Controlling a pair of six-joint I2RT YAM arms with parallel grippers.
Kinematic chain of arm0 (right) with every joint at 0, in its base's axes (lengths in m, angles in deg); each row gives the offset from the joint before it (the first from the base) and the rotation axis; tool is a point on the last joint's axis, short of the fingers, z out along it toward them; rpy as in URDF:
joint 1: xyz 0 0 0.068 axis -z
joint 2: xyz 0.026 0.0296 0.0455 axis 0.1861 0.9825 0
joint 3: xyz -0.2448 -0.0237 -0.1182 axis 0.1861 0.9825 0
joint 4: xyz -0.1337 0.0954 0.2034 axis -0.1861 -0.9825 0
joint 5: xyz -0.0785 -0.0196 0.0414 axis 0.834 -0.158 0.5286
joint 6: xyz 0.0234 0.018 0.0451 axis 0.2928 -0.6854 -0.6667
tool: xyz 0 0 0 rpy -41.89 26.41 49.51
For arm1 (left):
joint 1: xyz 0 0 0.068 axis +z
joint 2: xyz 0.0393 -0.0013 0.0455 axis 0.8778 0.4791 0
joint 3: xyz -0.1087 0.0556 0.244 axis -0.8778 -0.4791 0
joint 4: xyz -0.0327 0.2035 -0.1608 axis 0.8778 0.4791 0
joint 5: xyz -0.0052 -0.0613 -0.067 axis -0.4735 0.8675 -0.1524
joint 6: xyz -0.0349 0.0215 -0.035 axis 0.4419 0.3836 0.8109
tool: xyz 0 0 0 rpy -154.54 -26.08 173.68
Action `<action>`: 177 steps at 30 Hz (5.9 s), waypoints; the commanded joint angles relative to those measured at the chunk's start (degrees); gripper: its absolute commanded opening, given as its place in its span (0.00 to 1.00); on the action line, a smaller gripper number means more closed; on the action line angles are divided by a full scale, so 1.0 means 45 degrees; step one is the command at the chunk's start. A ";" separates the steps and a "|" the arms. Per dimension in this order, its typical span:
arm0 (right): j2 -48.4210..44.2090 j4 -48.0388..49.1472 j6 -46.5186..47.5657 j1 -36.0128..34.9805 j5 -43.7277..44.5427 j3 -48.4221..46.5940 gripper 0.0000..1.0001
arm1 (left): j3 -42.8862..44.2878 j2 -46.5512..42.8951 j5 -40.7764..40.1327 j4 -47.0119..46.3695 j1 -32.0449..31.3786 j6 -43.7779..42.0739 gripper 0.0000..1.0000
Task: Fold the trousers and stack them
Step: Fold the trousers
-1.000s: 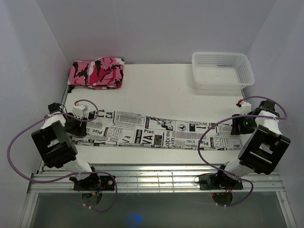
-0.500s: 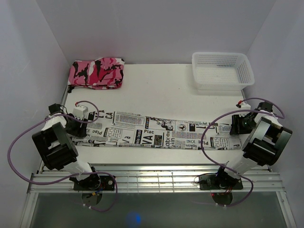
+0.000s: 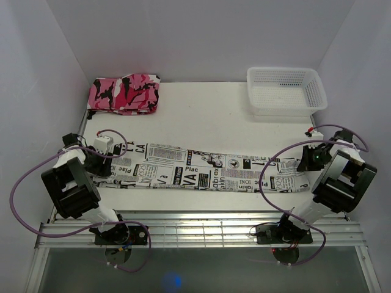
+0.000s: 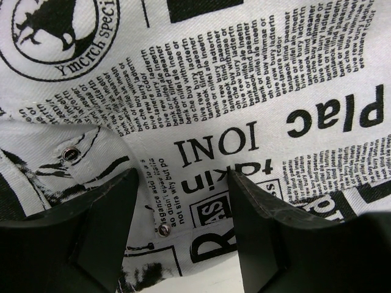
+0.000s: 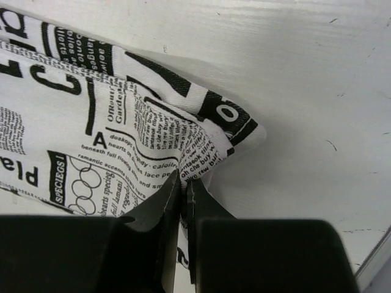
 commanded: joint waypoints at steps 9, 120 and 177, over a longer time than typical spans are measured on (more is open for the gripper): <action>-0.0539 -0.1424 -0.0006 -0.0023 0.0633 -0.1229 0.25 | 0.0169 0.0039 -0.0217 0.0369 0.0082 0.0030 0.71; -0.2315 -0.3789 0.2517 -0.2943 -0.3150 -0.3337 0.94 | 1.0148 0.5212 0.4413 0.5291 -0.0192 0.1437 0.78; 0.5457 0.4671 -0.4109 -1.5628 -0.2513 -0.6719 0.58 | 0.0299 -0.4210 0.7399 0.2748 0.0609 -0.5148 0.71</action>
